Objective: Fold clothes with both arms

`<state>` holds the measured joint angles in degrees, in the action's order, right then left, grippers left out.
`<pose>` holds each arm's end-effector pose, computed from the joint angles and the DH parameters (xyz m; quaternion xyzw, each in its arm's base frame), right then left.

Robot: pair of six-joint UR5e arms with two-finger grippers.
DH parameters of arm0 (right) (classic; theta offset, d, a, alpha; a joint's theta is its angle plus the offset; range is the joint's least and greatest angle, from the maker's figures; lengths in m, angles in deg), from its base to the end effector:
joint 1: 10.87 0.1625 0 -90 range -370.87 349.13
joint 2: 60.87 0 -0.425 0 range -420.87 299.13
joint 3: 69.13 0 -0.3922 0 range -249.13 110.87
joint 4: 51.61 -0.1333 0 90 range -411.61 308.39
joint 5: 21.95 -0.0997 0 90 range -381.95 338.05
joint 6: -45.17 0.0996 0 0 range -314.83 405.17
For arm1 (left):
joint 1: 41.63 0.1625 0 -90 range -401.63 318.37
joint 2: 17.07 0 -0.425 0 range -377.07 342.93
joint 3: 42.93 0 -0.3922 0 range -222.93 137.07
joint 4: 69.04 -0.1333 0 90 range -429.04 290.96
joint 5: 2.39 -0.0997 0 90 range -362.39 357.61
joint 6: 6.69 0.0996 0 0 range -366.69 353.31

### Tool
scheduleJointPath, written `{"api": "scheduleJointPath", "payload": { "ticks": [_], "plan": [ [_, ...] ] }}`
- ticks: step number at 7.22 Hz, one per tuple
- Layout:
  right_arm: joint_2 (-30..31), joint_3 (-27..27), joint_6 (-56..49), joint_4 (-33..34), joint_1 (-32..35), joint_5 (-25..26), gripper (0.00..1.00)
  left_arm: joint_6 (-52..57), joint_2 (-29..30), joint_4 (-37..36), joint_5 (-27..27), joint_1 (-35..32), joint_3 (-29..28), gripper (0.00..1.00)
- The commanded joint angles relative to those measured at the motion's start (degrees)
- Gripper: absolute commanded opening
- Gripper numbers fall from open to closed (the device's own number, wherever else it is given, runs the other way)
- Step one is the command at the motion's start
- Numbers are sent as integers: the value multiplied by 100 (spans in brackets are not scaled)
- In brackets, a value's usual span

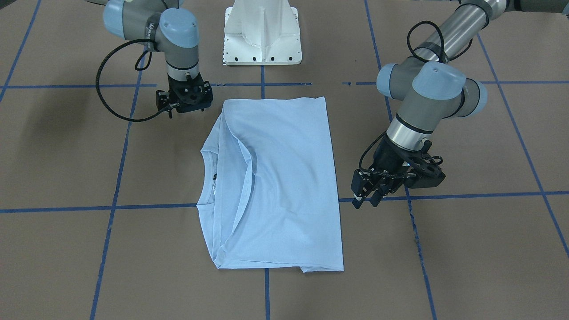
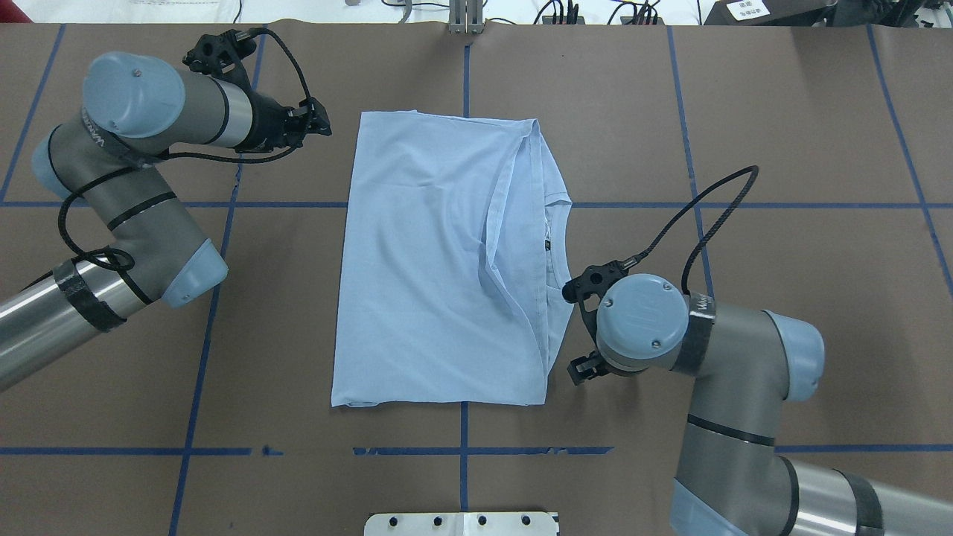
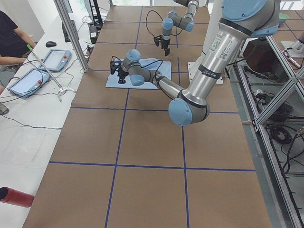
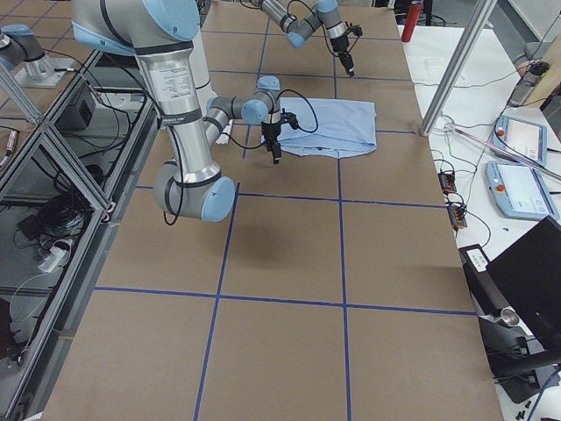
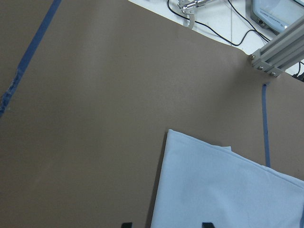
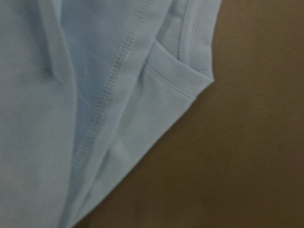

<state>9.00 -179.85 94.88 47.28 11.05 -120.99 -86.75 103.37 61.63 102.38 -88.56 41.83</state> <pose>-0.4938 -0.3255 0.3357 0.0769 -0.2741 -0.1744 0.9426 0.3984 -0.5842 0.3103 0.1619 0.5255 -0.1978 0.8115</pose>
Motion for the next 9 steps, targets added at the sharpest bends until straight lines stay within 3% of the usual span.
{"api": "scheduleJointPath", "payload": {
  "ticks": [1, 3, 5, 6, 9],
  "plan": [
    [-496, 31, 12, 374, 171, 34, 100, -1, -3, -6, 0, 0, 50, 58],
    [-1534, 924, 74, 246, 487, 25, 98, -10, -195, -6, 9, 0, 269, 58],
    [-1907, 1699, 466, -568, 524, 43, 71, -10, -205, -6, 9, 0, 279, 58],
    [-1942, 1998, 478, -1103, 515, 34, 68, -10, -205, -6, 9, 9, 279, 58],
    [-1969, 2072, 487, -1206, 480, -1, 35, -10, -205, -6, 9, 9, 279, 58]
  ]
}}
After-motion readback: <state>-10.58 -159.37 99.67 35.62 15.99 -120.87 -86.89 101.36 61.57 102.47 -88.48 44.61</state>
